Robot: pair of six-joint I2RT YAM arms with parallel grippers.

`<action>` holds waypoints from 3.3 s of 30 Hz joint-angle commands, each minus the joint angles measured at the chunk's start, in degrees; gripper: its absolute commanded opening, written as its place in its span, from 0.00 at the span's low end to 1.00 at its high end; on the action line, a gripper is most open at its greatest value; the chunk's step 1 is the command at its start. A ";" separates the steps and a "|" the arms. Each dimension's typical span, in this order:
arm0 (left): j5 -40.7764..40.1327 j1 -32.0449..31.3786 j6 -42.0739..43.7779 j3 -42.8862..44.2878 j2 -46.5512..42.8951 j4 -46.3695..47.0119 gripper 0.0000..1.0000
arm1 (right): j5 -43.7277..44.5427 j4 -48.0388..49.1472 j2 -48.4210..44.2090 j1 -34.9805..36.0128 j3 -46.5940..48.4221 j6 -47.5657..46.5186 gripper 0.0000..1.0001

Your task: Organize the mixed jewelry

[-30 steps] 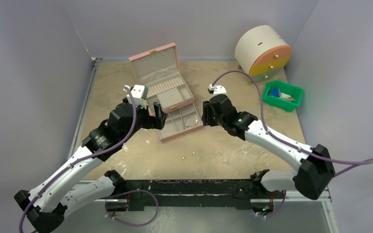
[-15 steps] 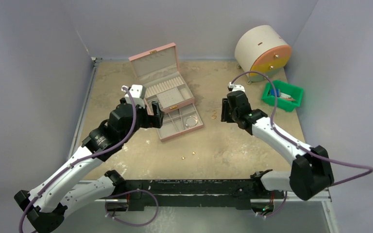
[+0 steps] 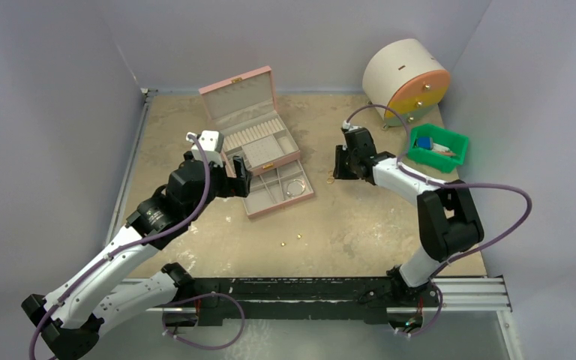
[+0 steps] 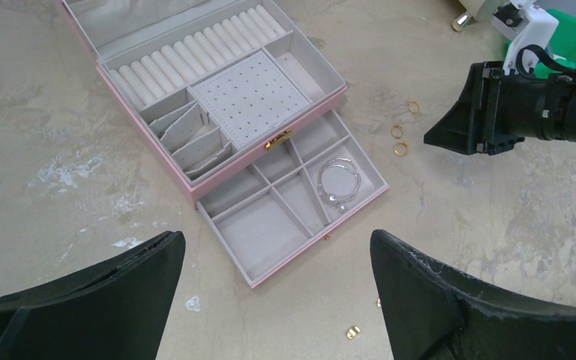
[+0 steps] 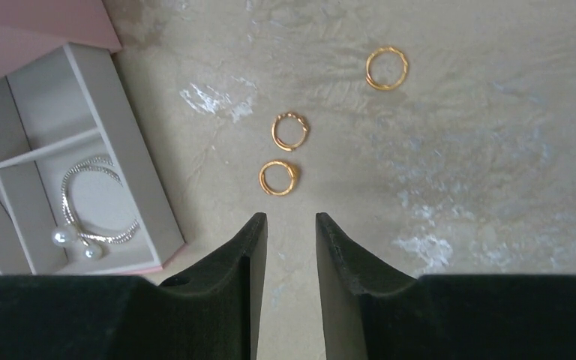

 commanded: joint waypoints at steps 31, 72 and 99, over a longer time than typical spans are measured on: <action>-0.60 0.28 0.43 0.05 -1.21 1.28 0.93 | -4.35 3.00 10.58 -1.10 6.86 -0.50 0.23; -0.58 0.29 0.30 0.09 -1.91 1.31 0.93 | -0.04 2.92 11.89 -0.32 5.27 -2.70 0.00; 15.11 0.30 -10.92 -4.98 -0.70 10.14 0.92 | 2.91 -0.71 -20.66 18.06 -4.53 3.68 0.00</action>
